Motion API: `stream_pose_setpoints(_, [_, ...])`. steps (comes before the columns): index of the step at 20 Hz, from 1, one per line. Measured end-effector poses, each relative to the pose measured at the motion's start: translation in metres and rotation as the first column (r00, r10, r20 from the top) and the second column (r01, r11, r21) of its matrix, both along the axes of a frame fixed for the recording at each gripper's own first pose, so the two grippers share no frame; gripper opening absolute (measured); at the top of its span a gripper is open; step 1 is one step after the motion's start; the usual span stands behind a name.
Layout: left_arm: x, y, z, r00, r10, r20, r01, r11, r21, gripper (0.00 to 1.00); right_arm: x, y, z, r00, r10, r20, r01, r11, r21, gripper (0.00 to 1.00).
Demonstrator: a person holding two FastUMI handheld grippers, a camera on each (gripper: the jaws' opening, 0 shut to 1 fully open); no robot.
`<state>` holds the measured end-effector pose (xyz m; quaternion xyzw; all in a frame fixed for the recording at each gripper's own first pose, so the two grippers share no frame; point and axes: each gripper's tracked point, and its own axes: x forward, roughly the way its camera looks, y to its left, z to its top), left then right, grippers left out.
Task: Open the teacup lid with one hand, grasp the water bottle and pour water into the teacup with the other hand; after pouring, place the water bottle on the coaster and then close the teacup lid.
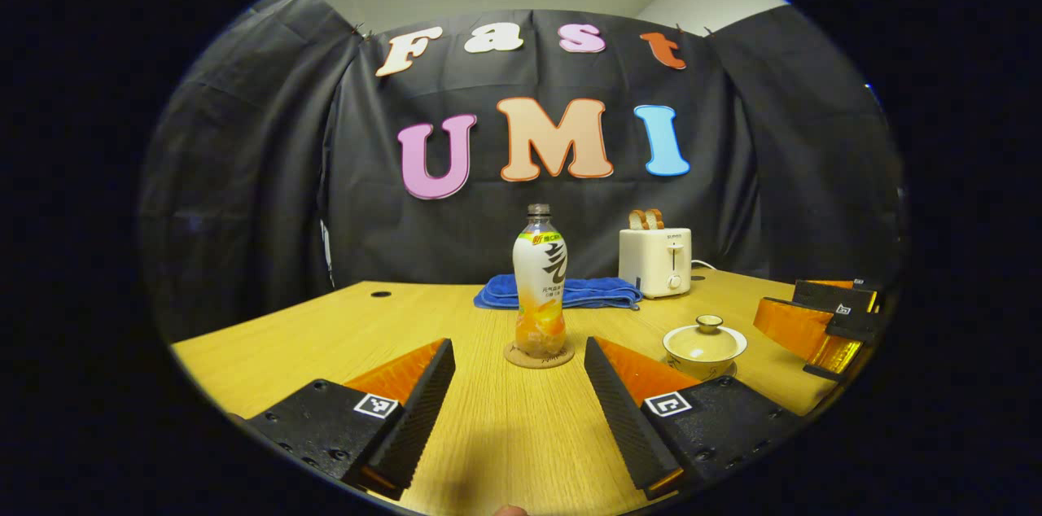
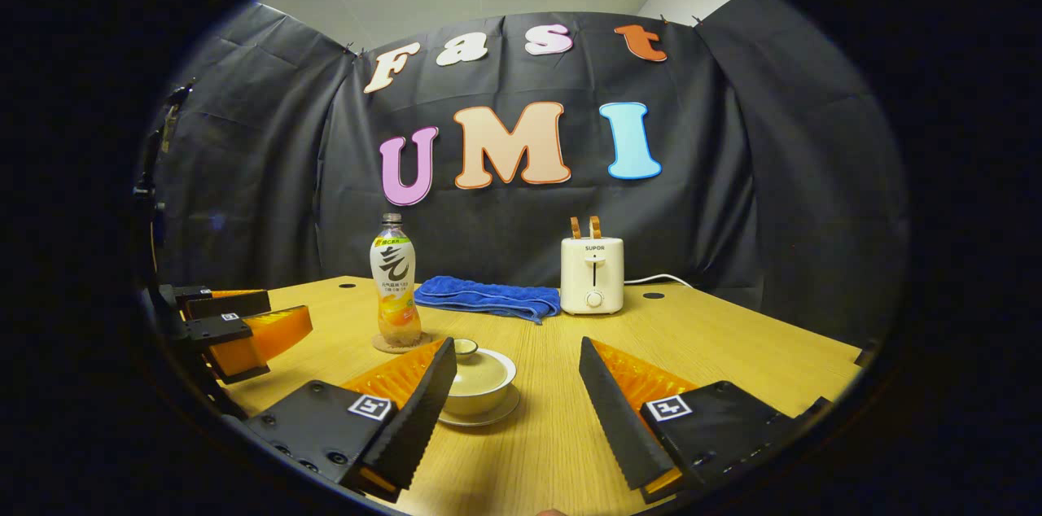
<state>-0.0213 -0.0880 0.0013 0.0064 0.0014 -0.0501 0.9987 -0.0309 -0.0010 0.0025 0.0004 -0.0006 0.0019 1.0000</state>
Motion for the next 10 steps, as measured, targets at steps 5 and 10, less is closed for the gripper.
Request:
stream_pose_setpoints(5, [0.0012,-0.0002,0.0037,1.000,-0.006,0.007,0.006,1.000,-0.004,0.93,0.0017,0.0004,-0.0003,1.000,-0.005,0.002,0.005,1.000,0.000,0.95])
stream_pose_setpoints(10, [0.0003,-0.0005,0.0042,1.000,-0.009,0.008,0.009,1.000,-0.004,0.93,0.0042,0.0020,0.0000,1.000,0.004,0.001,-0.004,1.000,0.000,0.96])
